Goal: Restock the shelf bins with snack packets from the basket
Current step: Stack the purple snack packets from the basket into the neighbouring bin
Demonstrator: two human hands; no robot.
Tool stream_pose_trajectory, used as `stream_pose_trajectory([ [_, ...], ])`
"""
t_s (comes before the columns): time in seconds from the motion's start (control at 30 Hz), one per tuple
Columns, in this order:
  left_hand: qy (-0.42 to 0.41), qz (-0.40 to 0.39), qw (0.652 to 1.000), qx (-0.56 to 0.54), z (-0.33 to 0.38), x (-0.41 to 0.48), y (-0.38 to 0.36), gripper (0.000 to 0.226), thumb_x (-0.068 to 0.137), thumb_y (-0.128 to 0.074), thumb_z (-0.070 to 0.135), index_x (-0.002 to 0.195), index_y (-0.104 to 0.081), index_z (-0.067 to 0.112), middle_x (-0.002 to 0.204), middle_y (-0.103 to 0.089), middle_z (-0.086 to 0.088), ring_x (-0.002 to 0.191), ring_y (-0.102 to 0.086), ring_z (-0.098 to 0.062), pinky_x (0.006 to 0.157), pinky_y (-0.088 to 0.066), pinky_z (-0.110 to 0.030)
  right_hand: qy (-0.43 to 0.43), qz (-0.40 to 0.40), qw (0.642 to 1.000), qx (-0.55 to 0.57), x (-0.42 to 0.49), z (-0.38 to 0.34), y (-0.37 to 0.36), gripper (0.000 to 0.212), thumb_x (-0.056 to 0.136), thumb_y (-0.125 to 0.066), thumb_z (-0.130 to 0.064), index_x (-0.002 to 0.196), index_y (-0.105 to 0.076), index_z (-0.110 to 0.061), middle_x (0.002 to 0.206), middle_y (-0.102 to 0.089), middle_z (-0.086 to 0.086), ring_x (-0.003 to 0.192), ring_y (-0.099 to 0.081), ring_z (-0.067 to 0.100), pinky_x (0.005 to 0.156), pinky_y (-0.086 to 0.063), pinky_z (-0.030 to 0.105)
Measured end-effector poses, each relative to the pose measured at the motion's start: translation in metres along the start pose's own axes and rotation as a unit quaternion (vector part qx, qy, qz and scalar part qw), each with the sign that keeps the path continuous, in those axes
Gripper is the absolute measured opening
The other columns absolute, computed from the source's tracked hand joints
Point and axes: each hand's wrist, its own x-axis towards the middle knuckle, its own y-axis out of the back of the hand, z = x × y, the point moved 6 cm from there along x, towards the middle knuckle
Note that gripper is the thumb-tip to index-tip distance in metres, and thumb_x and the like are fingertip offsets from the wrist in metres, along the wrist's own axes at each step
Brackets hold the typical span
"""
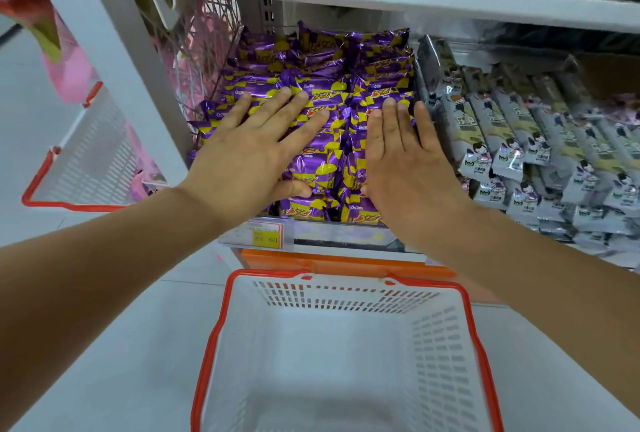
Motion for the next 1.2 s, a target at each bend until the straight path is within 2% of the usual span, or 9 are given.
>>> stream_pose_trajectory([
  [0.13,0.017,-0.04,0.999,0.02,0.0,0.001,-0.004,0.093,0.077,-0.054,0.063,0.154,-0.019,0.024,0.16,-0.021,-0.007,0.147,-0.022,-0.027,0.115,-0.024,-0.056,-0.01,0.004,1.0,0.001,0.001,-0.002,0.001,0.07,0.106,-0.025,-0.031,0.145,0.012,0.014,0.154,0.005,0.036,0.146,-0.003,0.046,0.115,0.006,0.054],
  [0.23,0.026,-0.056,0.998,0.02,0.001,0.001,-0.003,0.093,0.078,-0.039,0.067,0.155,-0.006,0.027,0.163,-0.008,-0.003,0.15,-0.009,-0.024,0.118,-0.015,-0.053,-0.013,-0.016,1.0,0.009,0.0,-0.001,0.001,0.075,0.104,-0.028,-0.034,0.145,0.014,0.012,0.155,0.009,0.034,0.147,0.001,0.044,0.116,0.007,0.054],
  [0.37,0.039,-0.079,0.995,0.045,0.002,-0.002,0.001,0.101,0.079,-0.027,0.073,0.154,0.007,0.016,0.163,0.006,-0.006,0.15,0.003,-0.023,0.121,-0.007,-0.049,0.005,0.008,0.994,0.113,-0.01,-0.004,0.008,0.097,0.086,-0.028,-0.057,0.149,0.014,0.005,0.157,0.017,0.025,0.148,0.012,0.034,0.119,0.009,0.051],
  [0.5,0.054,-0.017,0.997,0.05,0.0,-0.008,0.017,0.115,0.072,-0.041,0.075,0.152,-0.014,-0.002,0.16,-0.014,-0.02,0.148,-0.016,-0.032,0.119,-0.015,-0.052,0.065,0.13,0.974,0.176,-0.013,-0.021,0.022,0.098,0.078,-0.02,-0.063,0.154,-0.012,-0.003,0.162,-0.007,0.014,0.15,-0.009,0.026,0.12,-0.004,0.053],
  [0.63,0.063,0.006,0.997,0.039,-0.003,-0.03,0.026,0.109,0.077,-0.047,0.071,0.149,-0.023,-0.007,0.157,-0.02,-0.025,0.146,-0.022,-0.037,0.117,-0.02,-0.055,0.09,0.174,0.964,0.18,-0.011,-0.028,0.021,0.088,0.088,-0.05,-0.058,0.154,-0.02,-0.008,0.161,-0.016,0.01,0.148,-0.018,0.024,0.12,-0.008,0.053],
  [0.8,0.094,0.031,0.99,0.099,0.007,-0.078,0.028,0.073,0.089,-0.047,0.031,0.144,-0.029,-0.012,0.153,-0.022,-0.032,0.143,-0.023,-0.044,0.117,-0.019,-0.054,0.114,0.198,0.959,0.169,-0.011,-0.043,0.024,0.079,0.088,-0.062,-0.048,0.15,-0.032,-0.011,0.158,-0.026,0.013,0.145,-0.027,0.028,0.119,-0.01,0.052],
  [0.97,0.119,0.033,0.987,0.102,0.01,-0.092,0.017,0.066,0.088,-0.048,0.009,0.147,-0.025,-0.01,0.154,-0.022,-0.029,0.144,-0.023,-0.042,0.118,-0.017,-0.051,0.085,0.249,0.959,0.105,-0.006,-0.051,0.029,0.066,0.083,-0.072,-0.039,0.136,-0.054,-0.005,0.141,-0.051,0.019,0.131,-0.05,0.032,0.113,-0.023,0.058],
  [1.1,0.117,0.076,0.988,0.072,0.006,-0.09,0.019,0.046,0.095,-0.026,-0.003,0.14,-0.037,-0.005,0.151,-0.036,-0.023,0.141,-0.033,-0.036,0.115,-0.024,-0.048,0.057,0.274,0.958,0.053,-0.008,-0.053,0.028,0.059,0.08,-0.075,-0.035,0.127,-0.061,-0.003,0.133,-0.058,0.019,0.124,-0.056,0.031,0.111,-0.028,0.058],
  [1.2,0.105,0.095,0.988,0.065,0.004,-0.081,0.027,0.056,0.101,0.002,0.004,0.127,-0.048,-0.003,0.144,-0.047,-0.02,0.135,-0.045,-0.033,0.11,-0.026,-0.048,0.042,0.292,0.954,0.053,-0.01,-0.053,0.024,0.053,0.081,-0.074,-0.028,0.126,-0.061,-0.002,0.133,-0.058,0.019,0.124,-0.057,0.03,0.112,-0.03,0.058],
])
